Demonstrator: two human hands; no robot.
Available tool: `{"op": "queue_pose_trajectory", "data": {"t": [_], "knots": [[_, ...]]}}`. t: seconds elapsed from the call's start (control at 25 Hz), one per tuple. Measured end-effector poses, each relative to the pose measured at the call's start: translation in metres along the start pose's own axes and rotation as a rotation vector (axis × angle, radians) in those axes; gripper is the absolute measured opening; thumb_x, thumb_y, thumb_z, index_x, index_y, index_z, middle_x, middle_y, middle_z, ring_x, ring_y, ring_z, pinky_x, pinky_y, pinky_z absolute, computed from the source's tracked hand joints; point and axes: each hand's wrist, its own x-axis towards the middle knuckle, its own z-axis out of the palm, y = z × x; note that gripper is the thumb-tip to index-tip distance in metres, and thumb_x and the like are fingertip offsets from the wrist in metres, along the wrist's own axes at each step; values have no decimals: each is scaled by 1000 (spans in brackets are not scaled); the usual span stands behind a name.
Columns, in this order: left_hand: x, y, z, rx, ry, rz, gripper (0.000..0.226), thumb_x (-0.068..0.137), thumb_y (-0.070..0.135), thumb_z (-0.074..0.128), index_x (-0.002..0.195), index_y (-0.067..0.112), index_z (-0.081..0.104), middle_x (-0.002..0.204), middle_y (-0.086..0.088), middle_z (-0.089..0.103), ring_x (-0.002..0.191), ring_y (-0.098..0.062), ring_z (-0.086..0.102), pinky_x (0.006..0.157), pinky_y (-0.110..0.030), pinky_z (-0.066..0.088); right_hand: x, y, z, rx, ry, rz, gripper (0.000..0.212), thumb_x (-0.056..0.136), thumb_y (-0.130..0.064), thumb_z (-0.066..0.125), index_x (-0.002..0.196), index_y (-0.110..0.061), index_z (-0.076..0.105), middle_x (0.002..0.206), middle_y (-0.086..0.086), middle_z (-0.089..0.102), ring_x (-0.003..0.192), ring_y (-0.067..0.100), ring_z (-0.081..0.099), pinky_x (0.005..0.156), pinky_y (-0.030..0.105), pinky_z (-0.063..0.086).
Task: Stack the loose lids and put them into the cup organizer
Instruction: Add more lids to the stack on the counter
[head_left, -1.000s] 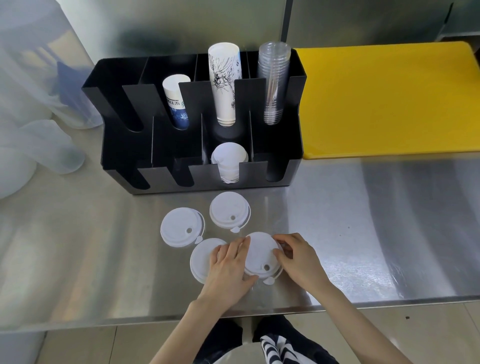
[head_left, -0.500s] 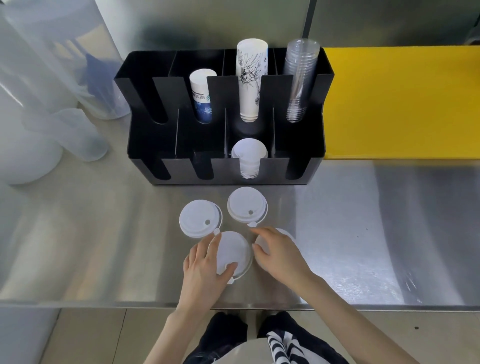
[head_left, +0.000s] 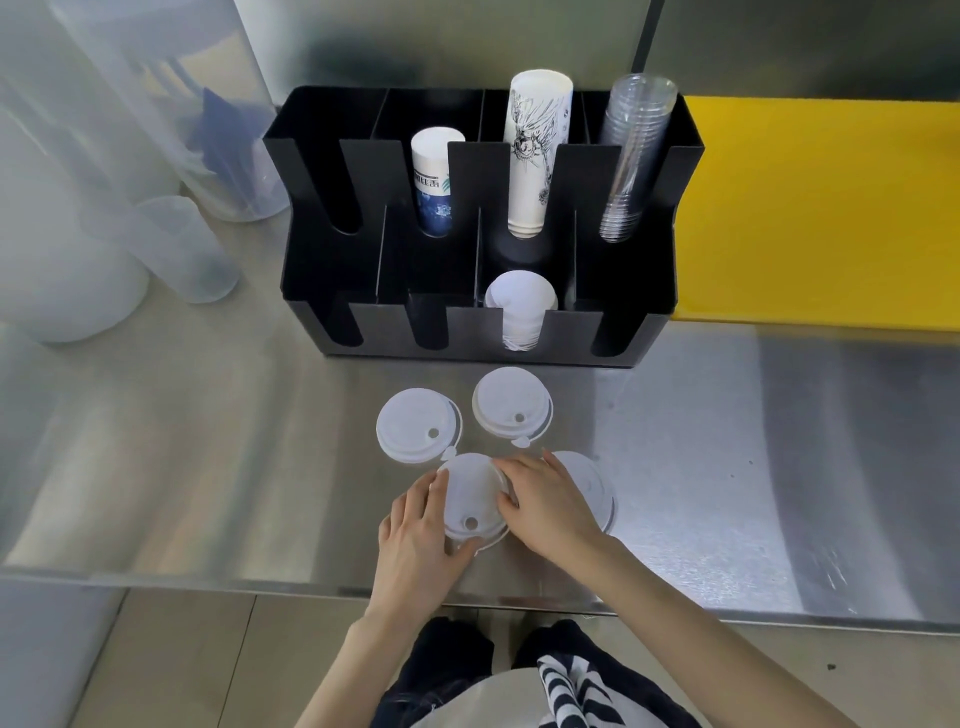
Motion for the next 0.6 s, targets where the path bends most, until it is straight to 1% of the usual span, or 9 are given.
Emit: {"op": "queue_pose_trajectory", "data": {"t": [0.12, 0.16, 0.2, 0.28, 0.4, 0.48, 0.52, 0.56, 0.6], "knots": [[0, 2, -1, -31, 28, 2, 70, 79, 35, 58, 138, 23, 22, 146, 3, 31, 128, -22, 32, 102, -34, 30, -2, -1, 2, 30, 13, -2, 42, 88, -16, 41, 130, -14, 41, 135, 6, 51, 124, 20, 44, 116, 32, 10], [-1, 3, -1, -57, 34, 0, 69, 80, 35, 59, 138, 22, 23, 146, 2, 32, 128, -23, 32, 103, -35, 30, -3, -2, 2, 50, 25, -4, 41, 88, -16, 42, 130, -14, 41, 135, 6, 51, 124, 21, 44, 115, 32, 14], [-2, 3, -3, -86, 41, -1, 69, 80, 34, 60, 138, 20, 25, 146, 1, 33, 127, -23, 33, 104, -35, 30, -4, -3, 1, 94, 44, -3, 41, 88, -16, 44, 129, -14, 43, 135, 6, 51, 124, 22, 44, 114, 33, 20], [-4, 5, -6, -158, 63, 5, 69, 79, 31, 63, 137, 17, 28, 144, -2, 35, 128, -24, 35, 106, -37, 31, -5, -4, -3, 255, 93, 18, 40, 87, -16, 47, 127, -16, 46, 133, 6, 52, 120, 23, 47, 105, 33, 34], [-5, 10, -13, -287, 122, 43, 68, 76, 24, 67, 135, 14, 33, 142, -3, 37, 129, -23, 36, 104, -35, 35, -9, -3, -13, 463, 173, 75, 36, 85, -18, 53, 121, -21, 53, 127, 5, 55, 111, 21, 54, 97, 32, 42], [-5, 16, -16, -337, 125, 79, 68, 76, 24, 68, 134, 17, 34, 137, 5, 37, 126, -15, 36, 100, -29, 34, -11, 0, -18, 534, 215, 110, 32, 84, -15, 55, 116, -20, 56, 121, 6, 59, 103, 19, 57, 94, 31, 46], [-4, 19, -17, -380, 114, 77, 67, 76, 26, 68, 134, 19, 35, 133, 11, 36, 123, -11, 37, 98, -26, 34, -12, 2, -21, 564, 231, 125, 31, 83, -13, 56, 114, -18, 58, 118, 6, 61, 99, 17, 58, 90, 26, 47], [-3, 22, -19, -448, 98, 52, 65, 76, 28, 68, 133, 22, 36, 130, 14, 36, 119, -9, 42, 97, -25, 36, -13, 4, -25, 592, 245, 137, 29, 83, -11, 57, 111, -17, 59, 115, 6, 63, 94, 15, 58, 85, 17, 45], [-2, 24, -20, -534, 86, 1, 61, 77, 29, 67, 131, 25, 38, 128, 13, 40, 114, -9, 49, 95, -26, 40, -14, 7, -28, 616, 254, 149, 28, 82, -10, 58, 109, -17, 61, 111, 5, 65, 90, 13, 58, 79, 10, 43]]}}
